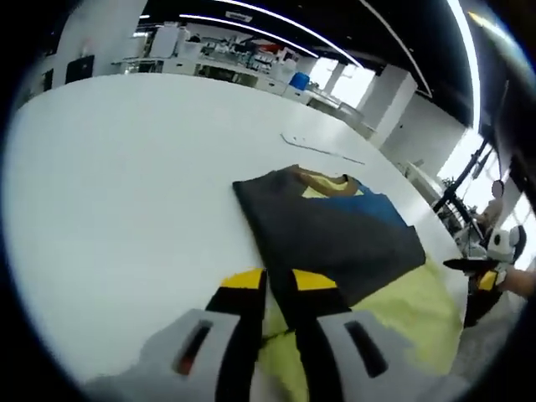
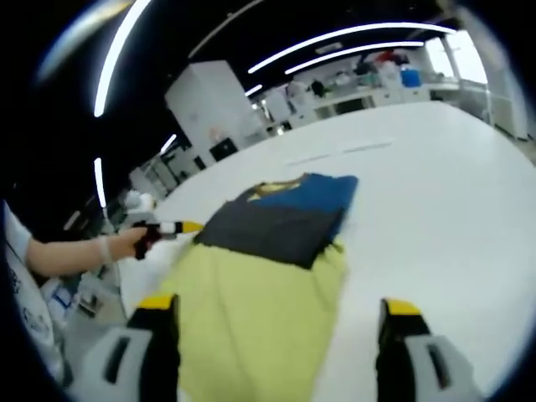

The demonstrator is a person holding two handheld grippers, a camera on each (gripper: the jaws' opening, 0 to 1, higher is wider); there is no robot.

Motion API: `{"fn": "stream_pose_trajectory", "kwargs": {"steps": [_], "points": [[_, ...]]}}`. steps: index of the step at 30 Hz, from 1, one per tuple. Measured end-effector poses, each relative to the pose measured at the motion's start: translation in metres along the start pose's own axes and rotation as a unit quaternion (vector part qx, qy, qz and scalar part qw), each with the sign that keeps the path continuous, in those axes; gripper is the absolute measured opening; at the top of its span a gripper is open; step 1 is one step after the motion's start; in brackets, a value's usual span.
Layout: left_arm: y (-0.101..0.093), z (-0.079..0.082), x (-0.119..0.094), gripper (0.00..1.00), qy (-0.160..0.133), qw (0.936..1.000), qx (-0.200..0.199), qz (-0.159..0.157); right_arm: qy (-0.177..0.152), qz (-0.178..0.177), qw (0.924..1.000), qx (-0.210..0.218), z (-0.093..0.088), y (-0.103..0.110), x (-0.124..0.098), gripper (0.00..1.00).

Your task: Fold the garment on the visible template until the final outline fits inside the template.

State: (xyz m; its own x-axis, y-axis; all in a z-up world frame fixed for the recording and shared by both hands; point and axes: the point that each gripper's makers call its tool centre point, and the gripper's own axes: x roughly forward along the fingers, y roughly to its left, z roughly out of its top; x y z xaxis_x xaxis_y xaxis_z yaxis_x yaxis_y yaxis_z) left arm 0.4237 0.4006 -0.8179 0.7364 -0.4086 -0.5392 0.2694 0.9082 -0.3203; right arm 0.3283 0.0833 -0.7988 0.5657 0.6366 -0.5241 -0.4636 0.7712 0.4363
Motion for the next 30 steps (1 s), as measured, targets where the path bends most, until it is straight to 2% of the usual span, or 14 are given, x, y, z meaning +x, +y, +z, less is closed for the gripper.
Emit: {"fn": "stream_pose_trajectory", "kwargs": {"steps": [4,7,8,12,14,18,30], "points": [[-0.013,0.004,-0.004,0.43,-0.011,0.9978,0.056,-0.033,-0.003,0.003,1.0000,-0.004,0.002,0.002,0.000,0.99],[-0.026,0.008,-0.008,0.64,-0.025,0.9936,0.095,-0.056,-0.007,0.005,1.0000,-0.004,0.004,0.003,0.000,0.99],[-0.035,0.007,-0.010,0.74,-0.025,0.9913,0.108,-0.071,-0.007,0.005,0.9999,-0.005,0.005,0.003,0.000,0.99],[-0.050,0.005,-0.018,0.93,-0.023,0.9847,0.145,-0.094,-0.012,0.007,0.9998,-0.011,0.009,0.004,-0.002,0.99],[-0.070,0.004,-0.028,0.96,-0.024,0.9807,0.160,-0.109,-0.013,0.007,0.9998,-0.014,0.010,0.004,-0.003,0.99],[-0.077,0.000,-0.039,0.99,-0.023,0.9776,0.172,-0.120,-0.015,0.008,0.9997,-0.019,0.013,0.005,-0.004,0.99],[-0.076,-0.023,-0.073,0.97,-0.013,0.9760,0.178,-0.125,-0.020,0.001,0.9993,-0.031,0.017,0.008,-0.016,0.99]]}}
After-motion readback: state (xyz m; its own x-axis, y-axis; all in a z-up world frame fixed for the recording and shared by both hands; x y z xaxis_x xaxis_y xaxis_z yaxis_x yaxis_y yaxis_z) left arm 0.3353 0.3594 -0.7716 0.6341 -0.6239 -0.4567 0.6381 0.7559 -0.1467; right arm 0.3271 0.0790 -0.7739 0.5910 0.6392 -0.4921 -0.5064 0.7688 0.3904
